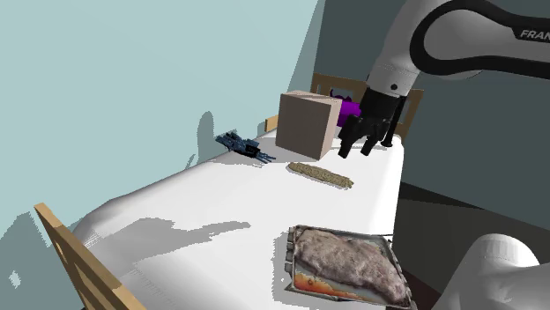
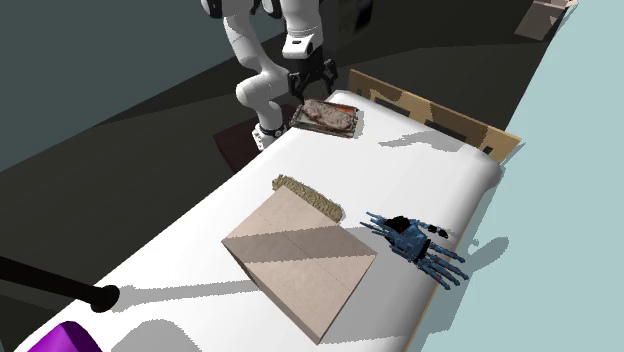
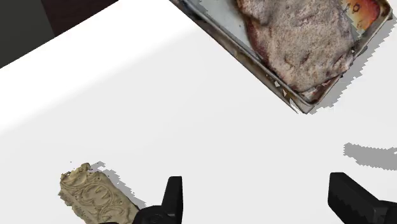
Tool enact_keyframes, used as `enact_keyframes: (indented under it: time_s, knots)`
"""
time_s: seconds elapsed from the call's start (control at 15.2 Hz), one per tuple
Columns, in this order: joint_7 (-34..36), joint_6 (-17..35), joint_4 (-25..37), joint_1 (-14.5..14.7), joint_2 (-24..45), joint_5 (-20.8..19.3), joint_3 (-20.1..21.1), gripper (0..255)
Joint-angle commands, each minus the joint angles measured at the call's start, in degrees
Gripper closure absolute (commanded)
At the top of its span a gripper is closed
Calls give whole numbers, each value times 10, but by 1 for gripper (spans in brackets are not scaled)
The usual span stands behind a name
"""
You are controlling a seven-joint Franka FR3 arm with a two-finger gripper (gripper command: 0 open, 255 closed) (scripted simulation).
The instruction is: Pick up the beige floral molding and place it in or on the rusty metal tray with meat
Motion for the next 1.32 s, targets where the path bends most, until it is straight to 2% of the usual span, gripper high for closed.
enact_keyframes:
  time_s: [0.0, 0.66, 1.25]
  knots:
    - [0, 0, 0, 0, 0, 0, 0, 0]
    - [-126, 74, -25, -23, 114, -82, -73, 0]
    - [-227, 149, 3, -44, 260, -143, -131, 0]
